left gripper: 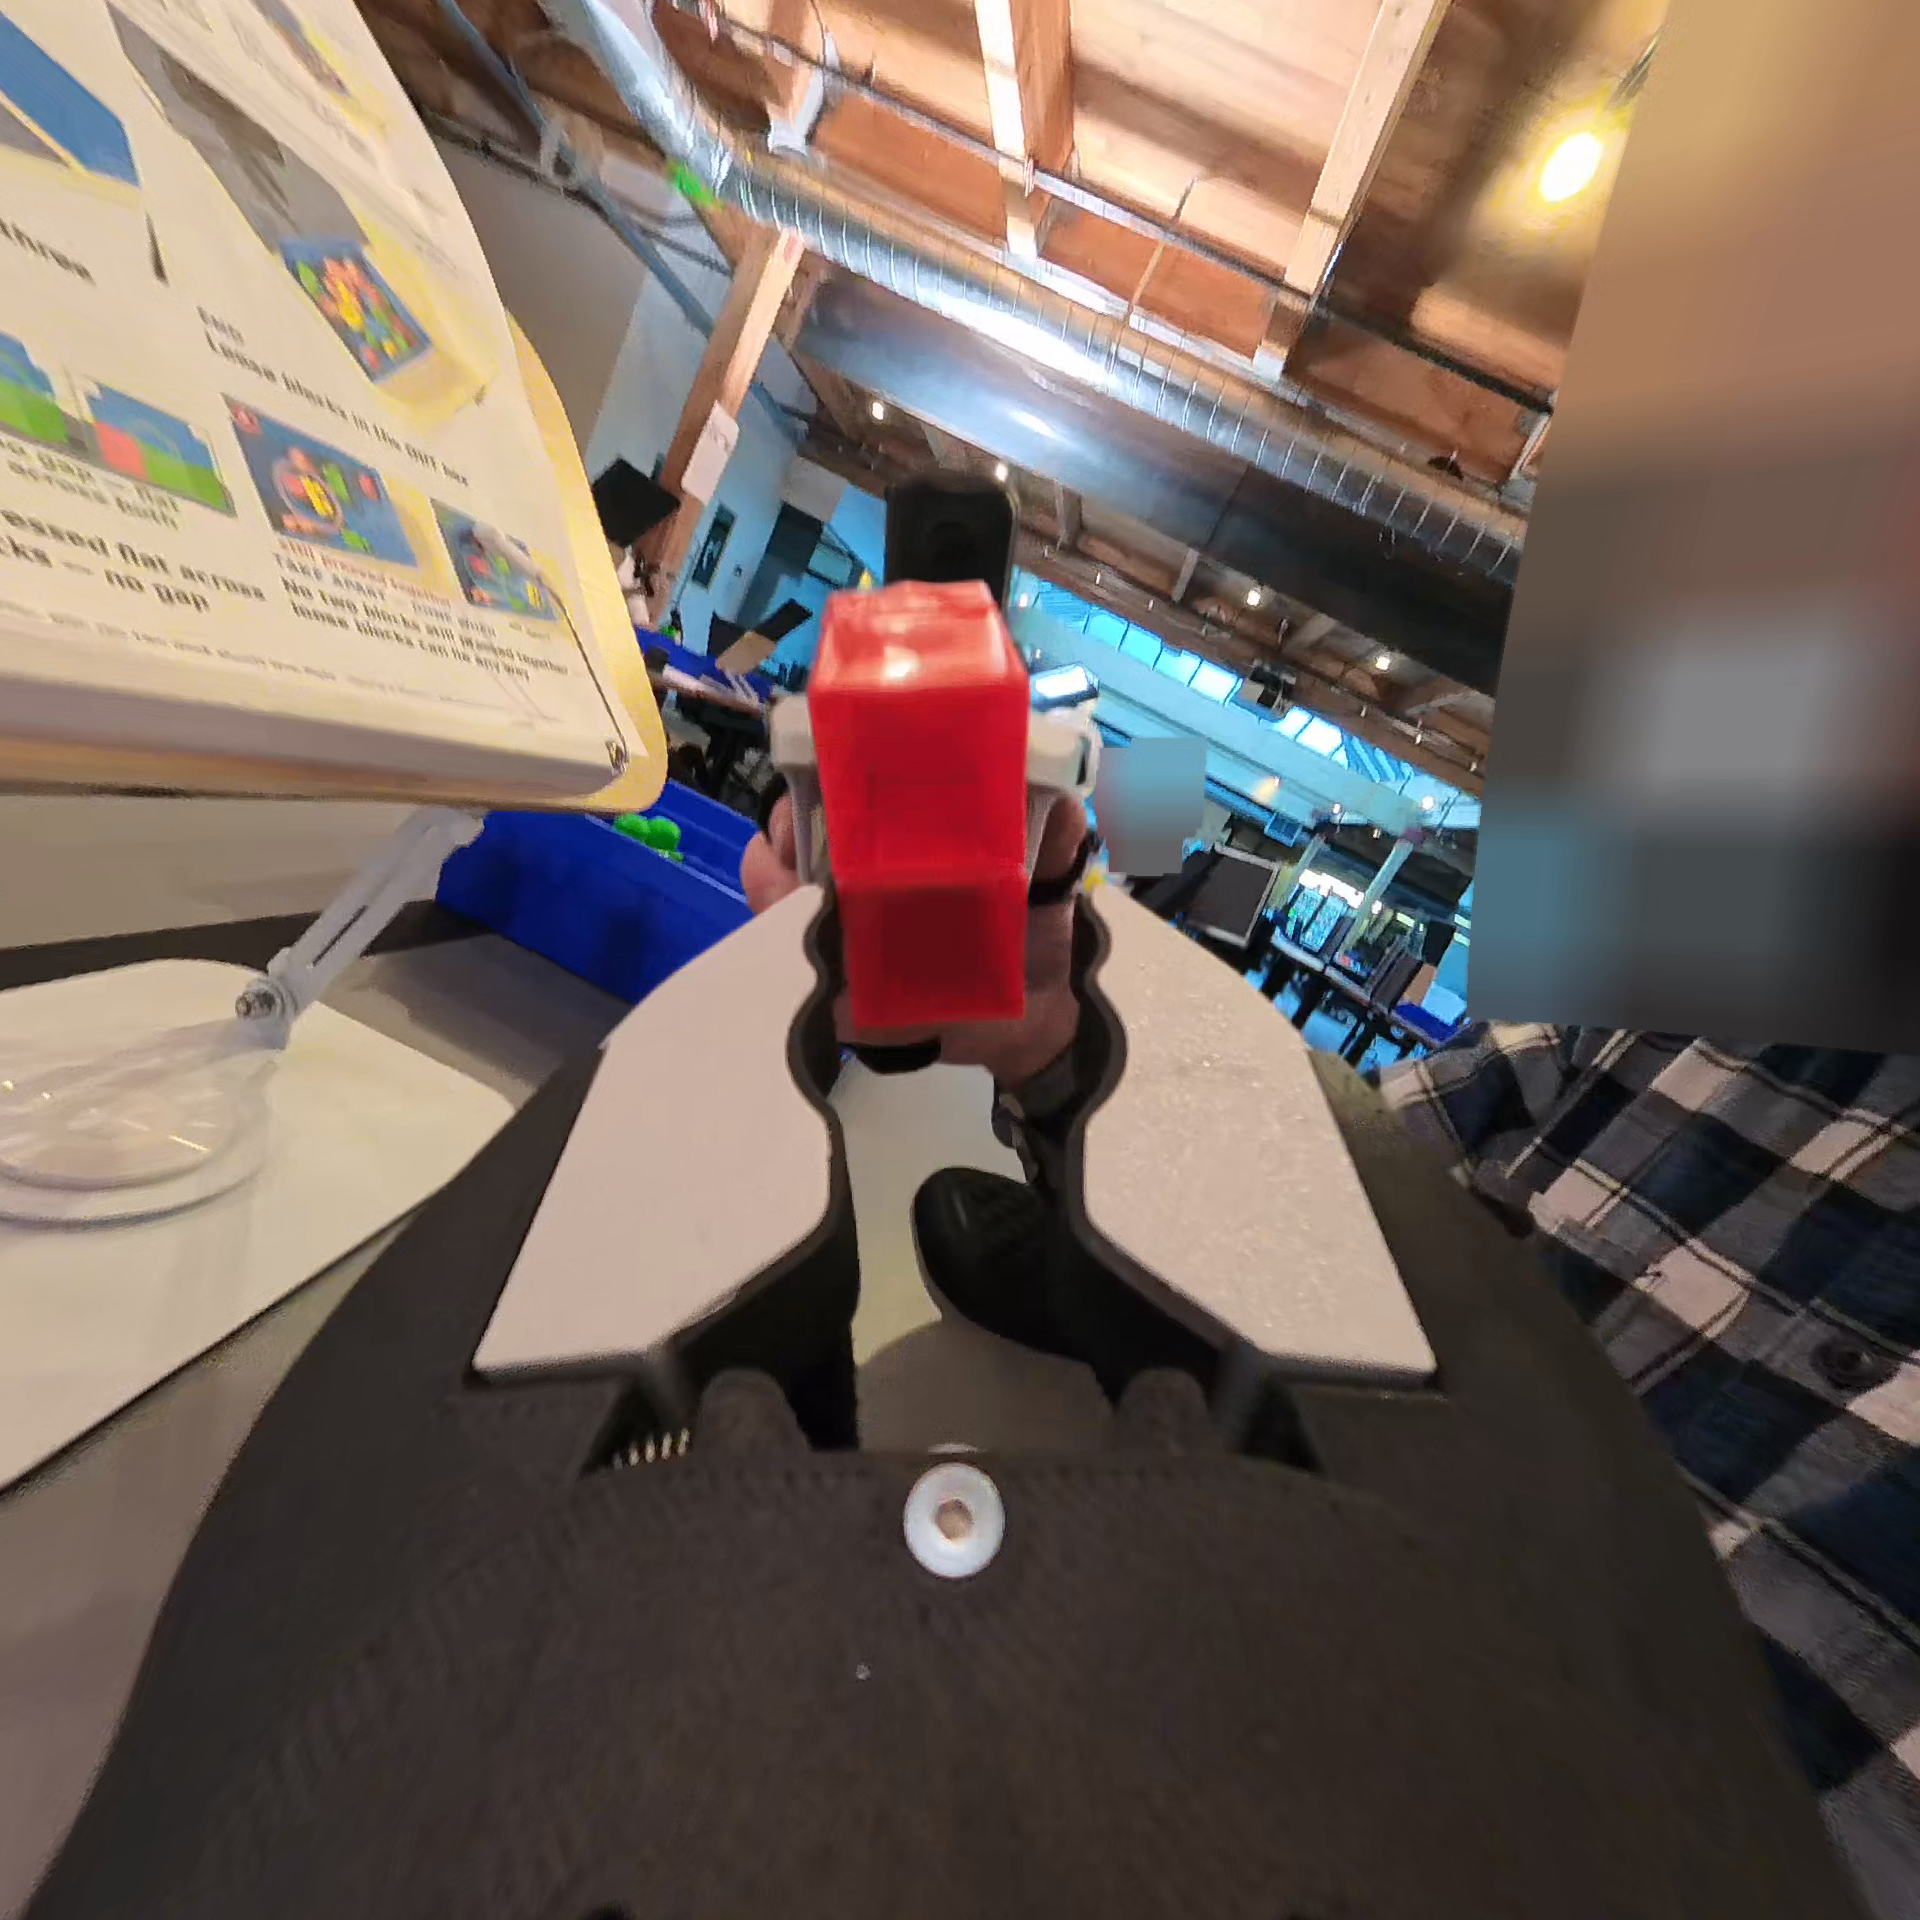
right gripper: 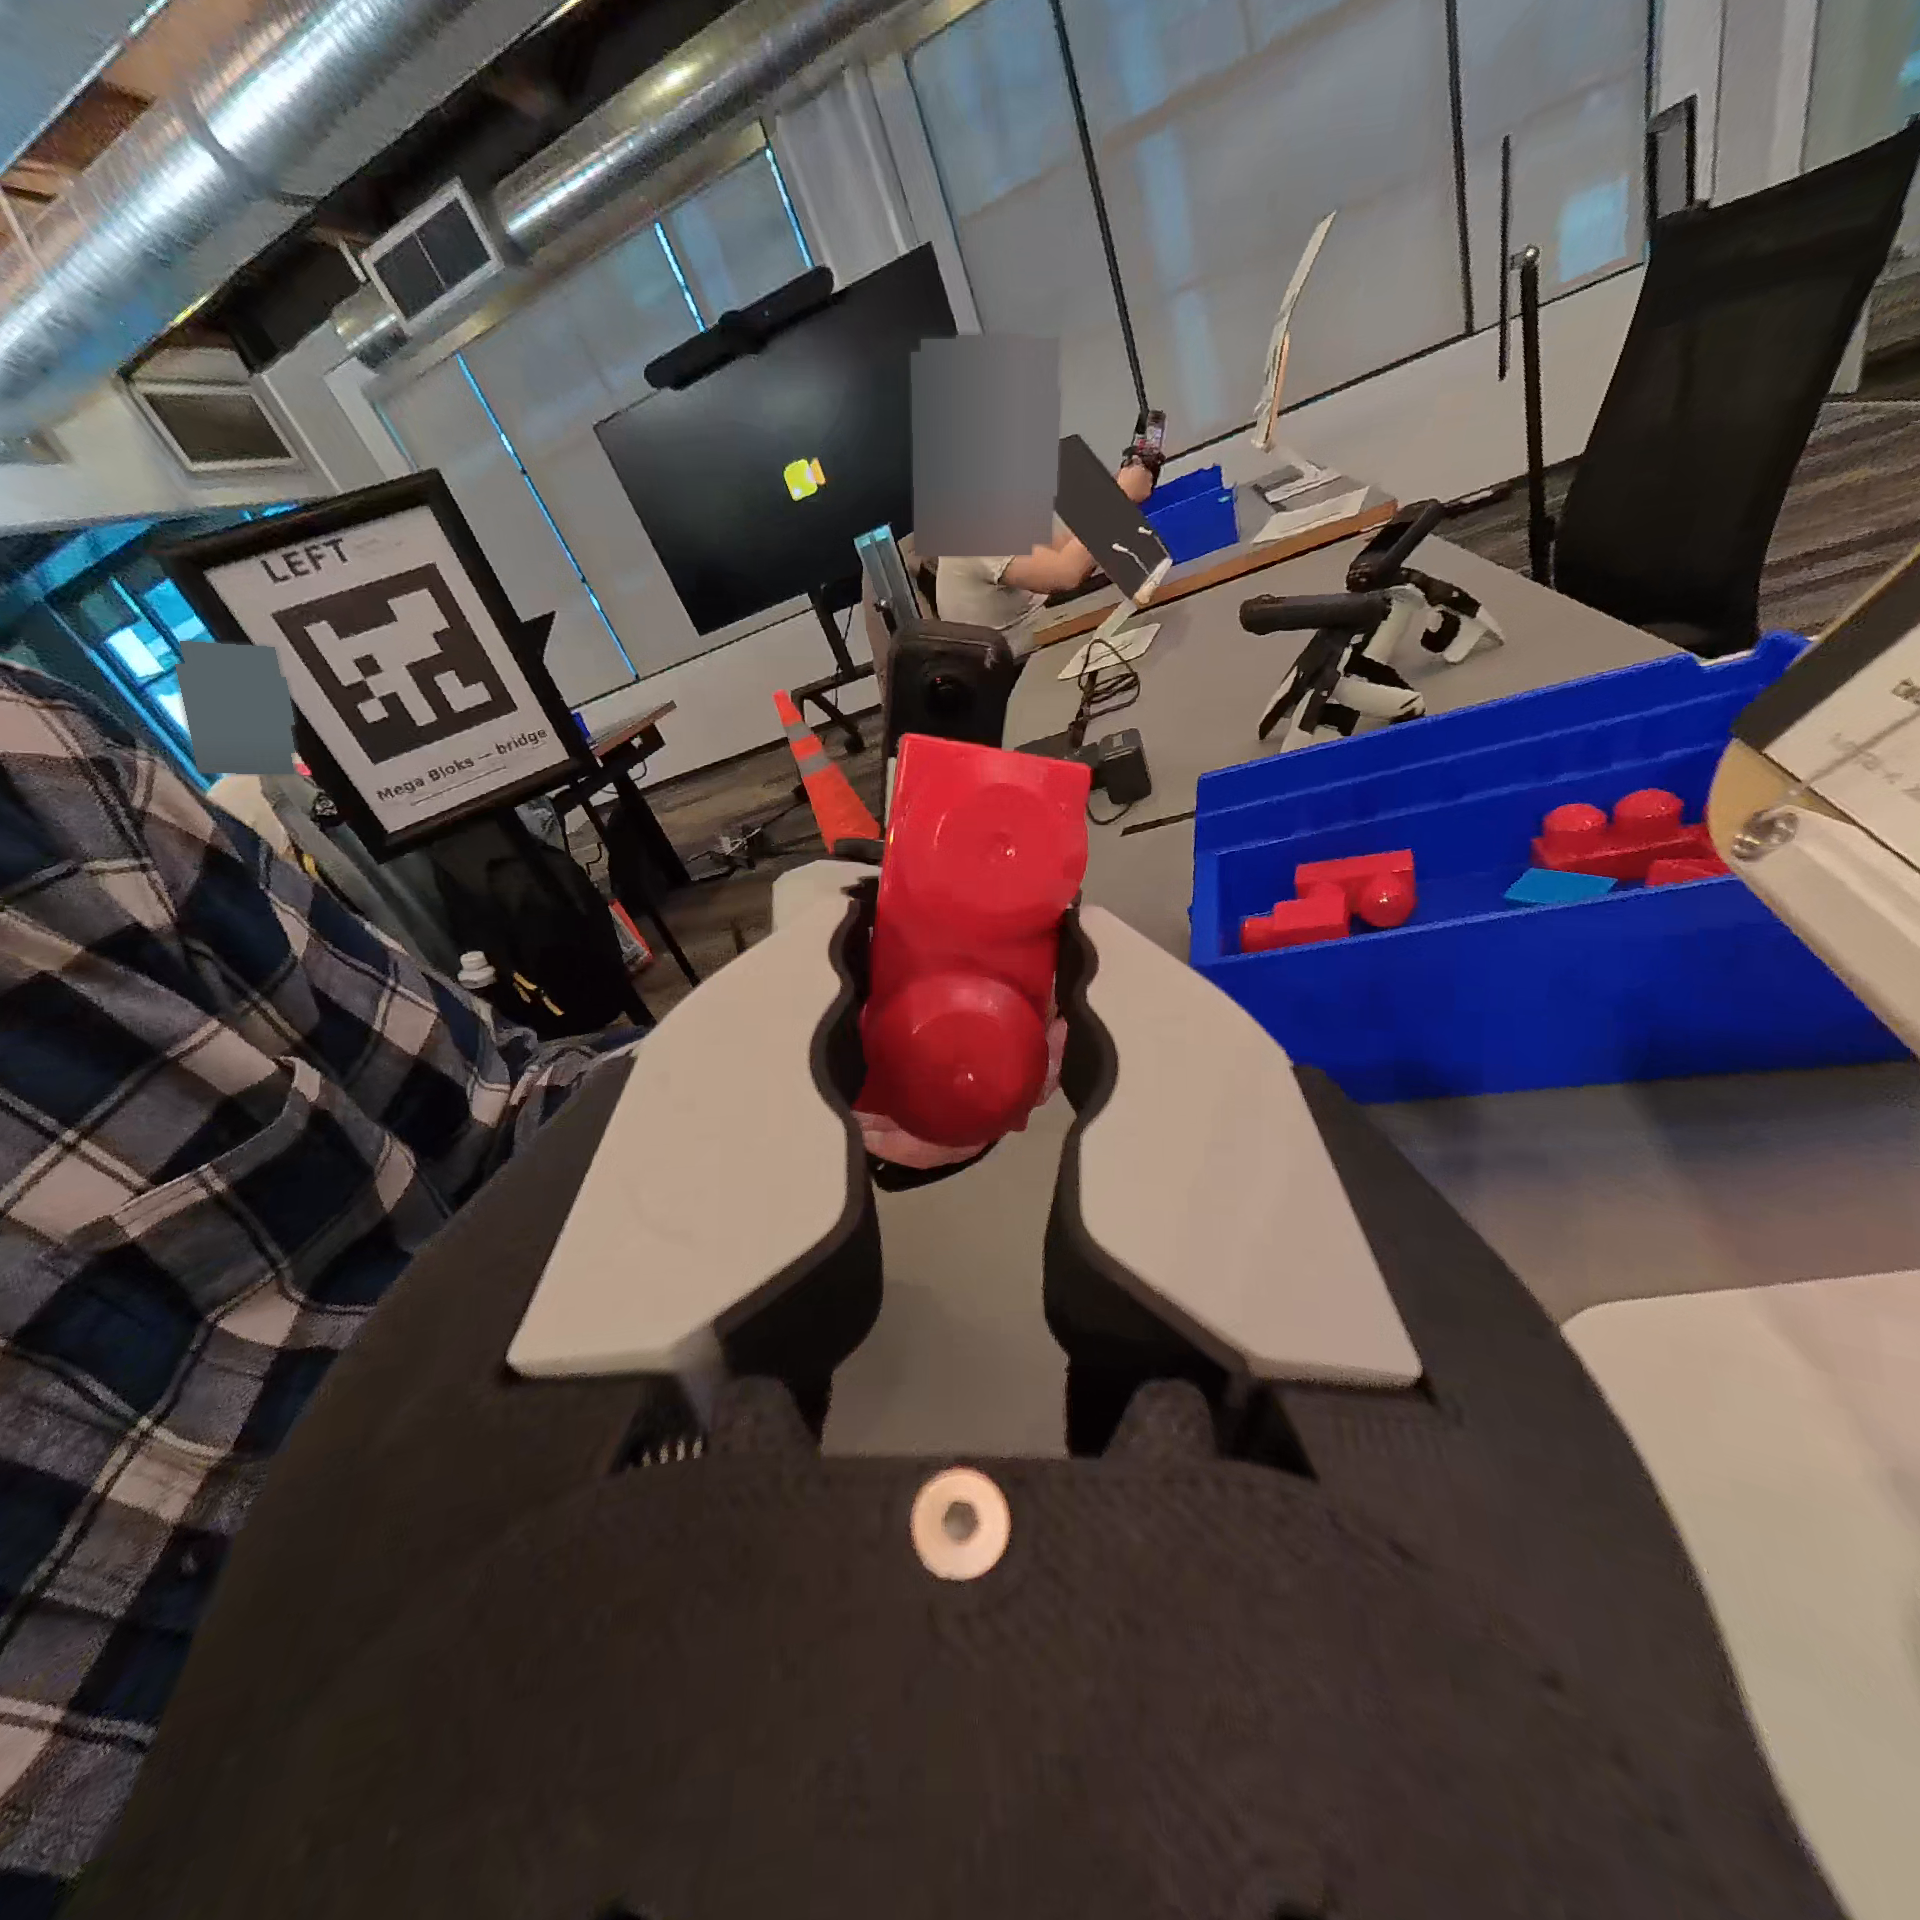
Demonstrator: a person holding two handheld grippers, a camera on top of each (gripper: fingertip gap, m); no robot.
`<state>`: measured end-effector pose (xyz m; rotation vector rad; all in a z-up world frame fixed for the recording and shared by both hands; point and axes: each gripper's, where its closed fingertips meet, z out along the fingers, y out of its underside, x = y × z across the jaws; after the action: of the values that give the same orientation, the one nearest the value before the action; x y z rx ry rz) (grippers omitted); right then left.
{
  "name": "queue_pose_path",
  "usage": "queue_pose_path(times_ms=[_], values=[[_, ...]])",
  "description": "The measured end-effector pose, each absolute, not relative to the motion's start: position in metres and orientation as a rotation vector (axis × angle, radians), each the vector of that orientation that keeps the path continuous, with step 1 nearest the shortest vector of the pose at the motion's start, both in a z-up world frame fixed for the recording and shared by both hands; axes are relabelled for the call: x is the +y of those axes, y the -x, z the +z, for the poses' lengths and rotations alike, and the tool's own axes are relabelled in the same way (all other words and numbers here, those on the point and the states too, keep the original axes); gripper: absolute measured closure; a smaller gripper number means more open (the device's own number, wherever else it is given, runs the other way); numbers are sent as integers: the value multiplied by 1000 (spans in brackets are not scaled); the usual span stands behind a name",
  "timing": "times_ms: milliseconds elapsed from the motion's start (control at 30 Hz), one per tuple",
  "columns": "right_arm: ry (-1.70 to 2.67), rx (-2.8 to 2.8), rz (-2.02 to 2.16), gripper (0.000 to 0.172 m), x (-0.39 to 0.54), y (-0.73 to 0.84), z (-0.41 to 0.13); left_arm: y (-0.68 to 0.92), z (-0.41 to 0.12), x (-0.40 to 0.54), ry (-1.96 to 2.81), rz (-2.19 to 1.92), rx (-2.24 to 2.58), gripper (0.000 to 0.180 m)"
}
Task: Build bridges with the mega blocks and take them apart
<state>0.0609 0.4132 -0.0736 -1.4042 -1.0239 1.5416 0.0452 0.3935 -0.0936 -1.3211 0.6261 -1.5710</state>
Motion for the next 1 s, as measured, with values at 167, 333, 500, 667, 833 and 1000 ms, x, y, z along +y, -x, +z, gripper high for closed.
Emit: queue_pose_path(times_ms=[167, 333, 500, 667, 833, 1000], values=[[1404, -1015, 1506, 137, 413, -62, -77, -50, -103, 399, 1376, -1537, 605, 148], [1396, -1047, 1468, 136, 410, -62, -77, -52, -102, 398, 1379, -1541, 581, 149], [1398, -1071, 1414, 136, 410, -60, -76, -48, -97, 400, 1360, -1571, 525, 149], [1408, -1068, 1423, 136, 411, -60, -75, -49, -99, 400, 1360, -1606, 528, 148], [1486, -1185, 1377, 136, 408, -61, -89, -42, -97, 401, 1371, -1541, 586, 134], [1539, -1371, 1355, 137, 396, -57, -99, -46, -104, 393, 1432, -1479, 731, 138]])
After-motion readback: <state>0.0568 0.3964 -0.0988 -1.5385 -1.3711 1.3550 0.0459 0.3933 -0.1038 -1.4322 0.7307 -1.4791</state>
